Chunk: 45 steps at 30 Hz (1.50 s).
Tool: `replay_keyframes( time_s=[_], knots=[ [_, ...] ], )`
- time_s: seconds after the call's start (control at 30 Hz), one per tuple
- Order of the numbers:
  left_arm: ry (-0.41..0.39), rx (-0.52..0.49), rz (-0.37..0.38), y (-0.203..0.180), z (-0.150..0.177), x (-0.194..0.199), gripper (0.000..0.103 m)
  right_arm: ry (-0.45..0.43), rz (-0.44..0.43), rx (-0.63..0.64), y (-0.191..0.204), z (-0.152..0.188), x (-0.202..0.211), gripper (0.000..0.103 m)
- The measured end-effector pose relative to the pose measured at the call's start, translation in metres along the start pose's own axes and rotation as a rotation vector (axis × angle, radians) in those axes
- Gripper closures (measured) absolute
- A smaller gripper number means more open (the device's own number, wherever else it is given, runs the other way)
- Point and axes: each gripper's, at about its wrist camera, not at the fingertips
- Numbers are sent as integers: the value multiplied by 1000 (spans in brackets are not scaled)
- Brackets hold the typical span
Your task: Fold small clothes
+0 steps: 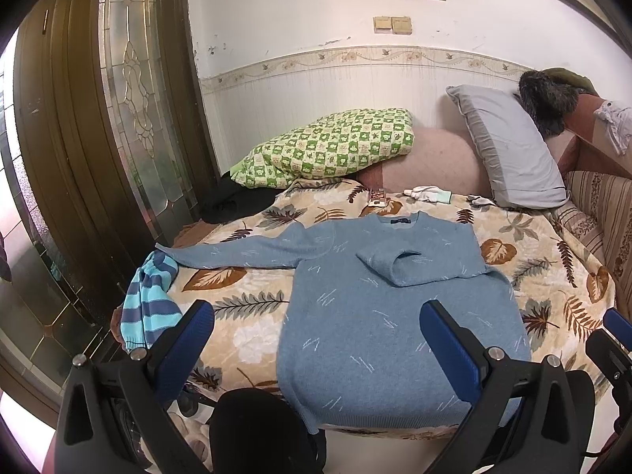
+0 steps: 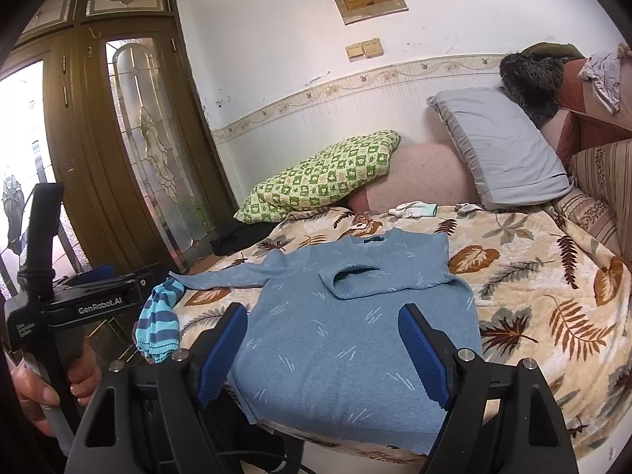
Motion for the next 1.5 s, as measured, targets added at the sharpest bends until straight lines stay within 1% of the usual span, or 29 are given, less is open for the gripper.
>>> replay_keyframes(
  time_s=[0.5, 1.2, 1.37, 1.5],
  knots=[
    [7, 0, -3, 0, 2, -2, 0, 9, -4, -10, -2, 1, -3, 21],
    [45, -6, -9, -4, -1, -19, 0, 44, -15, -47, -8, 1, -17, 21],
    [62, -14, -18, -6, -2, -33, 0, 55, -16, -60, -14, 0, -25, 21],
    [84, -24, -34, -10, -6, -58, 0, 58, 14, -56, -23, -5, -36, 21]
  ],
)
Point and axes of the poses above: each gripper's, at about its wrist camera, not at the fingertips, and x roughly against the way its jaws point, y to its left, z to its underside, and after that the axes turned 10 degrees about y, right-handed
